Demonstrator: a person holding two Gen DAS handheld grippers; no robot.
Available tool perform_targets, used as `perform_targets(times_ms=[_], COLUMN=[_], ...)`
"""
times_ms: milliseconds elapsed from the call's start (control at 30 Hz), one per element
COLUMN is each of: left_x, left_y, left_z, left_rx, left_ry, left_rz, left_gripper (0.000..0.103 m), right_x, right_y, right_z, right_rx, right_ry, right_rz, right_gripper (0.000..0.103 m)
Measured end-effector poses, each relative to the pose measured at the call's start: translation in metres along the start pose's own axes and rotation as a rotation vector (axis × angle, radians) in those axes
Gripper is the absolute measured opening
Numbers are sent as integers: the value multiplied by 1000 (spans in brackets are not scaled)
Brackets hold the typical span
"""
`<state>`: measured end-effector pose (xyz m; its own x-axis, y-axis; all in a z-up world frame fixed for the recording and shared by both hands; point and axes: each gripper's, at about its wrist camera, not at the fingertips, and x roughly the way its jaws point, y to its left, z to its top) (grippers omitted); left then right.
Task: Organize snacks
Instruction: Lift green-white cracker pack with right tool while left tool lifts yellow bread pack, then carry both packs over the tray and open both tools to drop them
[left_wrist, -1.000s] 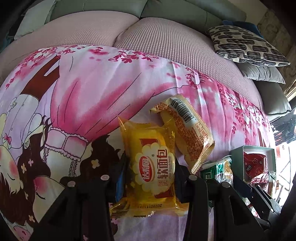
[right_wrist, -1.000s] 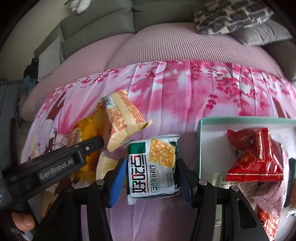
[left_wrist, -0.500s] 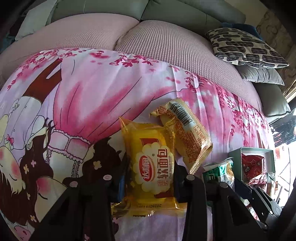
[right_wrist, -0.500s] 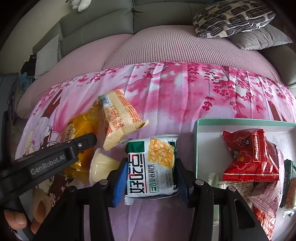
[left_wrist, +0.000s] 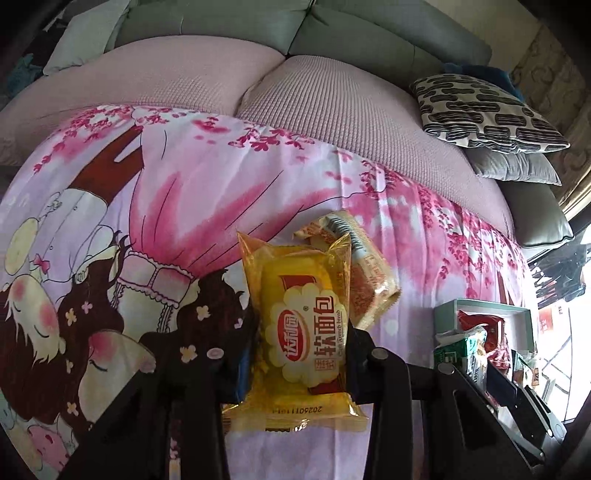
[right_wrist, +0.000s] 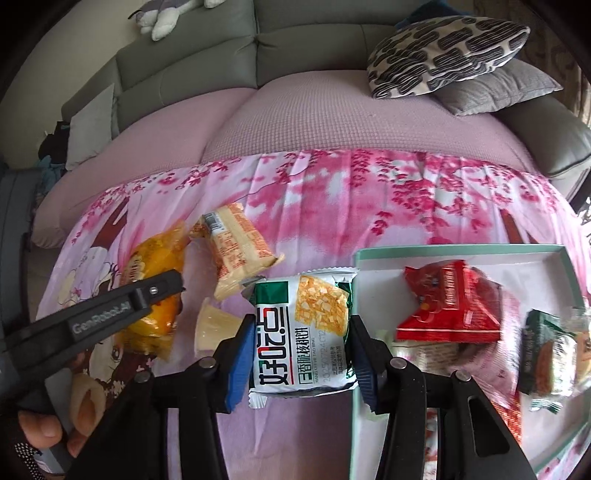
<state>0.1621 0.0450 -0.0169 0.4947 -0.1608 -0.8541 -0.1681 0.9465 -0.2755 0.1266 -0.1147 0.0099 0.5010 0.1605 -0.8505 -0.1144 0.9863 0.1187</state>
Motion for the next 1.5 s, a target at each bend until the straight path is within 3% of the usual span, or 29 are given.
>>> perform_targets(times_ms=[467, 633, 833, 1100, 1300, 1500], left_x=[-39, -41, -35, -11, 8, 16], left_y=[-65, -93, -136, -165, -171, -176], left_z=[-10, -16, -33, -55, -61, -62], left_rx=[131, 192, 303, 375, 400, 399], left_ry=[-67, -58, -38, 15, -1, 0], left_rz=[-79, -144, -172, -140, -104, -115], left_gripper=[40, 40, 40, 40, 40, 40], right_x=[-46, -62, -76, -73, -58, -52], right_y=[-47, -90, -147, -177, -178, -182], right_z=[-7, -4, -8, -15, -18, -21], right_rx=[92, 187, 316, 385, 386, 399], right_ry=[-68, -106, -127, -105, -66, -50], right_rz=[-21, -78, -154, -149, -129, -118], right_gripper=[51, 51, 51, 51, 51, 51])
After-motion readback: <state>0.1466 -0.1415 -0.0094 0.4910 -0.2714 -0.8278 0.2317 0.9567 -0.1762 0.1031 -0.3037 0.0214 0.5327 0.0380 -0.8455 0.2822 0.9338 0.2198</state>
